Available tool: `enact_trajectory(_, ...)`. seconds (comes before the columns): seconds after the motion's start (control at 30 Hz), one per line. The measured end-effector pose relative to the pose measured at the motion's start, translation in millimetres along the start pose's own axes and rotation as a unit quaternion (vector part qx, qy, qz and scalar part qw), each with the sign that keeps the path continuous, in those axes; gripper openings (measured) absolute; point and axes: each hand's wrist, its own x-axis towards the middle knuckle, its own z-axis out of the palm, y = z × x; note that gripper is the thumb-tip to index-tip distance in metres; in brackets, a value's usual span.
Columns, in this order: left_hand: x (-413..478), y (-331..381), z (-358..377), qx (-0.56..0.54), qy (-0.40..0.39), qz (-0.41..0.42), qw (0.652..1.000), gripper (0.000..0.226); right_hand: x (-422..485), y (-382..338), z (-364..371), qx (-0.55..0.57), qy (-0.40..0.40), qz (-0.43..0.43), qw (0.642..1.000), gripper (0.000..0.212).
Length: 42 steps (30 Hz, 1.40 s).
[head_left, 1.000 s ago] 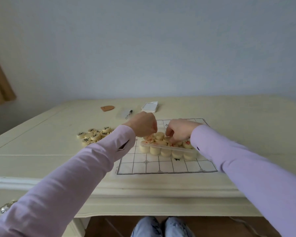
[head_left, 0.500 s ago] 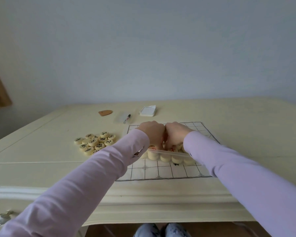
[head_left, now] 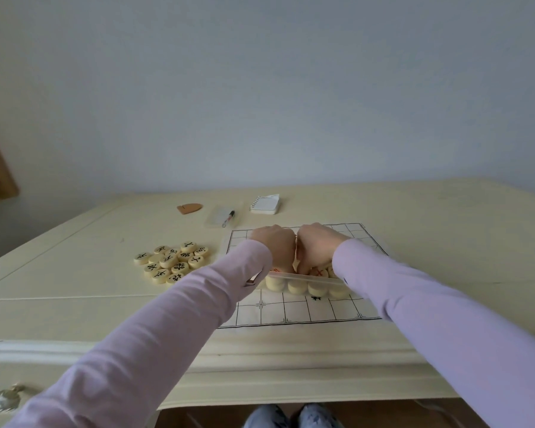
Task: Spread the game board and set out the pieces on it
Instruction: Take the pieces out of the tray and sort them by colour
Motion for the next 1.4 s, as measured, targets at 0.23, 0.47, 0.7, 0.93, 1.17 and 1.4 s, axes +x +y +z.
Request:
enact_trajectory(0.23, -10, -40, -13, -0.302, -0.010, -0.002, 0.953, 0.018, -16, 37, -31, 0.437, -0.044, -0.030, 0.898, 0.022)
enact_trajectory(0.47, -9, -45, -7, -0.584, -0.109, 0.032, 0.804, 0.013, -24, 55, -32, 0.570, -0.122, -0.003, 0.812, 0.030)
enact_trajectory(0.7, 3, -33, -2, -0.600, -0.138, -0.013, 0.788, 0.020, -23, 51, -34, 0.342, -0.083, 0.048, 0.935, 0.030)
enact_trajectory(0.93, 13, -23, 4, -0.435, -0.004, -0.021, 0.900, 0.017, -18, 35, -30, 0.078, 0.035, 0.046, 0.995, 0.021)
enact_trajectory(1.17, 16, -32, 2, -0.105, 0.110, -0.024, 0.988, 0.017, -5, 12, -23, 0.139, 0.031, -0.017, 0.990, 0.026)
enact_trajectory(1.4, 15, -30, 11, -0.077, 0.049, 0.006, 0.996, 0.023, 9, -1, -6, 0.139, -0.020, 0.011, 0.990, 0.027)
